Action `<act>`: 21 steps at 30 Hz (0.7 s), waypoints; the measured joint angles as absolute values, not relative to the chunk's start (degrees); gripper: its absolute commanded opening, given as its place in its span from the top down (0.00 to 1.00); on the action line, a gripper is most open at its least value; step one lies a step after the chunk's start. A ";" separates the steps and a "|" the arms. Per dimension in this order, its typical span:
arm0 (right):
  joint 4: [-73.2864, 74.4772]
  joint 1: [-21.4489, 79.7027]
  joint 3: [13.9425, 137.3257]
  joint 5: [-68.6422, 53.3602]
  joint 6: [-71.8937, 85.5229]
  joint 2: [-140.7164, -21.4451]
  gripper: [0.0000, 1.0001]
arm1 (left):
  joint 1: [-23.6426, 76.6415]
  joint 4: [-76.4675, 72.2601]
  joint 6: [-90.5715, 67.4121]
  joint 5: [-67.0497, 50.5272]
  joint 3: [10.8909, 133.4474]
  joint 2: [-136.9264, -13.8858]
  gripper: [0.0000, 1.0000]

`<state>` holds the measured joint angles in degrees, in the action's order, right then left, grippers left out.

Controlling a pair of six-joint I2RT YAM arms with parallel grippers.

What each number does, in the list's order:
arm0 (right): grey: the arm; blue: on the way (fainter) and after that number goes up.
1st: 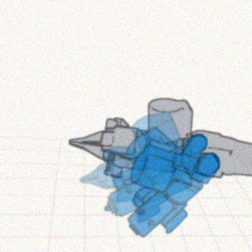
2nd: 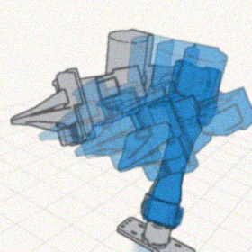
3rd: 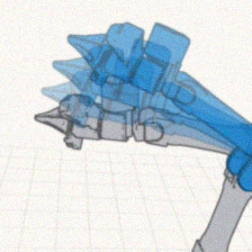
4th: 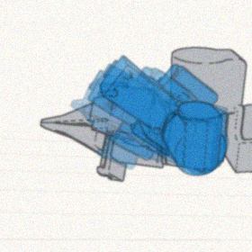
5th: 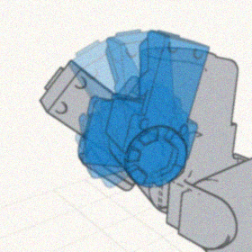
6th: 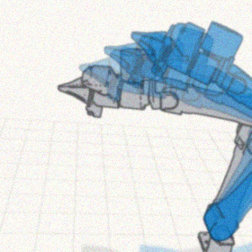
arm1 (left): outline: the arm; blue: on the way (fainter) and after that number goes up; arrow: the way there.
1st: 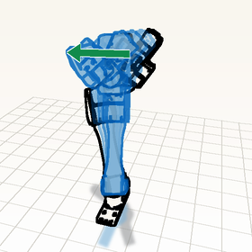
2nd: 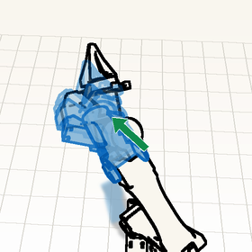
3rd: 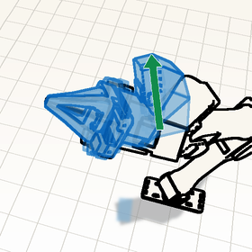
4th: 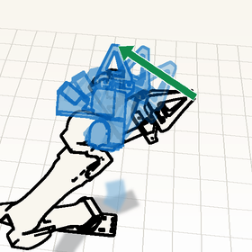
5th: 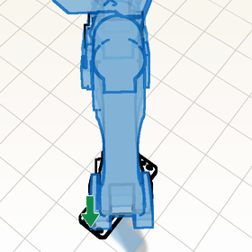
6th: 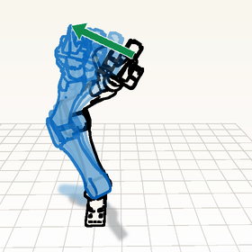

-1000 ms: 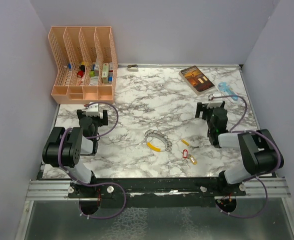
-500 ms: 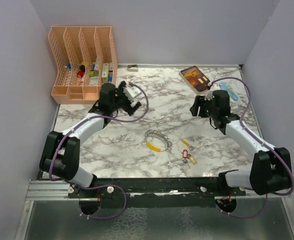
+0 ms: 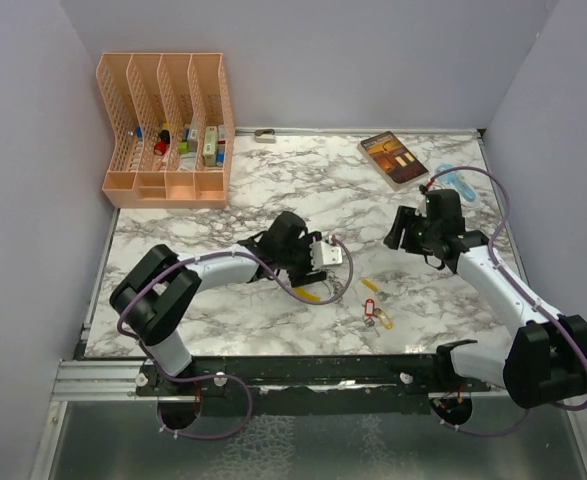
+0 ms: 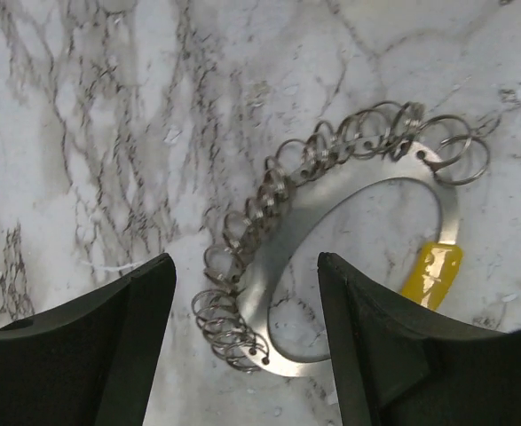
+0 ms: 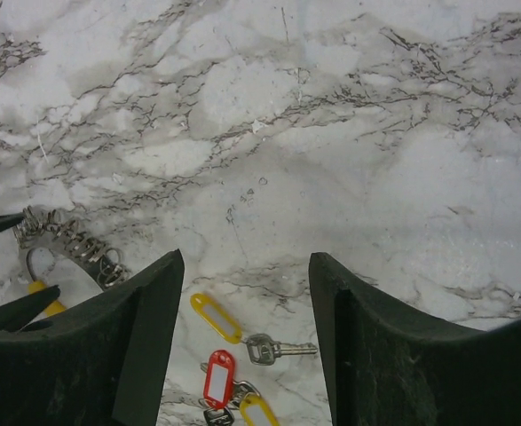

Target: Put the keys on the keyring

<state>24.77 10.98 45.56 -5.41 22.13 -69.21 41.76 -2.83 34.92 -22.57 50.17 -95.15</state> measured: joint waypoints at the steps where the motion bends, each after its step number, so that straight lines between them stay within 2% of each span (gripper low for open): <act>1: 25.34 10.98 45.56 -5.41 22.44 -69.23 0.42 | 42.98 -2.61 35.14 -22.44 50.11 -95.18 0.34; 13: 26.39 10.98 45.36 -5.48 23.79 -70.24 0.48 | 53.43 2.15 35.40 -22.46 50.59 -96.16 0.35; 21: 26.57 10.98 44.45 -5.48 24.21 -69.80 0.51 | 55.29 0.71 35.33 -21.71 50.54 -96.36 0.35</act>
